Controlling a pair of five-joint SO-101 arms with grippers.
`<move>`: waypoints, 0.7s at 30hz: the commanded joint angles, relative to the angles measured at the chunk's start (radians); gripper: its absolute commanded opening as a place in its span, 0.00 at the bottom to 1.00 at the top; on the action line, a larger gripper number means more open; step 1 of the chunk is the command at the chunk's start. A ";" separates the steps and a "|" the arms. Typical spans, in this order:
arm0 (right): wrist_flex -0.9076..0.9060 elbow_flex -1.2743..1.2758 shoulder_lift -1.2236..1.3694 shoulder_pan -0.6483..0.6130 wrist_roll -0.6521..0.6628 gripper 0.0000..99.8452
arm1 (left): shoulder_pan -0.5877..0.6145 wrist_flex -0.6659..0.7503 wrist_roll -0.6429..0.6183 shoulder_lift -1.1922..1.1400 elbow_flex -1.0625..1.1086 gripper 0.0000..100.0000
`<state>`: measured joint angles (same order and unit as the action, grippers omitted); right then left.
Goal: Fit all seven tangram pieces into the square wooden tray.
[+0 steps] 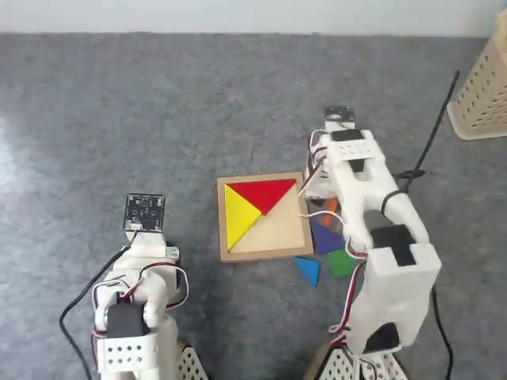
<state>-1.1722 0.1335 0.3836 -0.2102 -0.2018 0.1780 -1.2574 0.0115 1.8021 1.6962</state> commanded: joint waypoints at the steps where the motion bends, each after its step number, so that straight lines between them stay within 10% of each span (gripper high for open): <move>1: 0.005 -0.071 -0.002 0.071 0.014 0.16 | 0.002 -0.005 -0.008 0.017 -0.012 0.01; 21: -0.124 -0.157 -0.010 0.133 0.146 0.16 | 0.002 -0.005 -0.008 0.017 -0.012 0.01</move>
<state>-1.2797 0.0230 0.3974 -0.0537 -0.0729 0.1765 -1.2574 0.0115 1.8021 1.6962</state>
